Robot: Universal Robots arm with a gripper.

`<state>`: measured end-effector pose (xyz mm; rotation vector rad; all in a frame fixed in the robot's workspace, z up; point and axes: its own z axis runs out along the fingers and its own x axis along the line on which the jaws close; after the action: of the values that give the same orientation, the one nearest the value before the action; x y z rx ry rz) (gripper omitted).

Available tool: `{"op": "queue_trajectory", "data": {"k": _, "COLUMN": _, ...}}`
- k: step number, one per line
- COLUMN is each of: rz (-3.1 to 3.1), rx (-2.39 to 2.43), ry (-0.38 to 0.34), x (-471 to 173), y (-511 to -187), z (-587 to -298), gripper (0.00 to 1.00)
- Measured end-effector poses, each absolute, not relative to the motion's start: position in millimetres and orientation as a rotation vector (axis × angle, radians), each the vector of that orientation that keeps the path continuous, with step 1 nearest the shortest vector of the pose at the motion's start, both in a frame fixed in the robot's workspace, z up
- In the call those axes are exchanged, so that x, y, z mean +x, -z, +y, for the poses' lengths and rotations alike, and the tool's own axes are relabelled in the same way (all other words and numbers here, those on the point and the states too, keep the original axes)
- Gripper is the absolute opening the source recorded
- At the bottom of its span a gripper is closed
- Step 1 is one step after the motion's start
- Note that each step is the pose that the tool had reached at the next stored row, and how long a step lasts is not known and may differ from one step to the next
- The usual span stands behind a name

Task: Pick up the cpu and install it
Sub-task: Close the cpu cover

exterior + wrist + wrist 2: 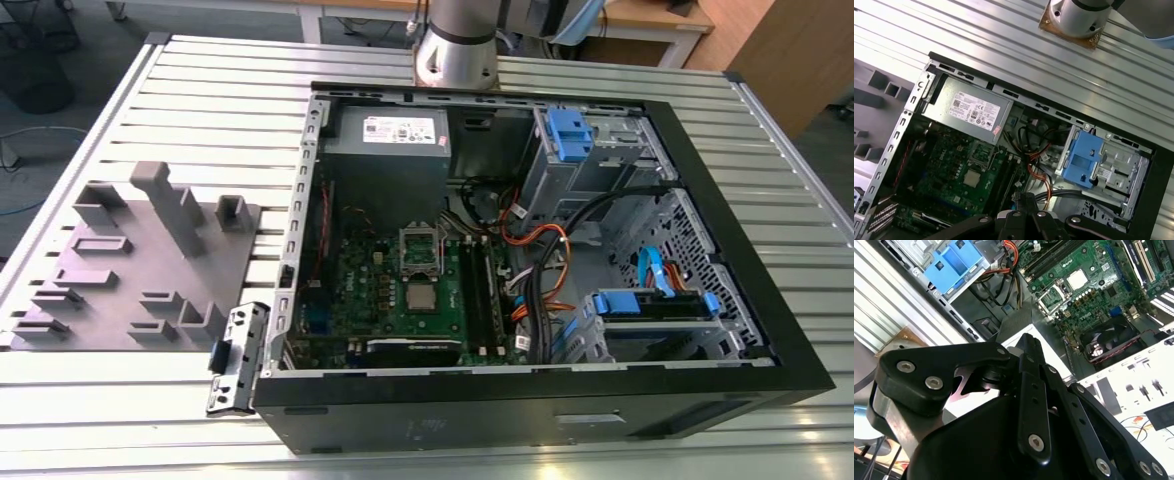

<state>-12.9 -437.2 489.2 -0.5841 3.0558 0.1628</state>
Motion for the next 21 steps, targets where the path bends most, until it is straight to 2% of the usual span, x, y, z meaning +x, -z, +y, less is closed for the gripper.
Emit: {"op": "queue_trajectory", "data": {"k": 21, "rz": 3.056, "rx": -0.584, "ry": -0.159, "x": -18.0, "y": -459.1, "z": -437.8, "gripper": 0.11}}
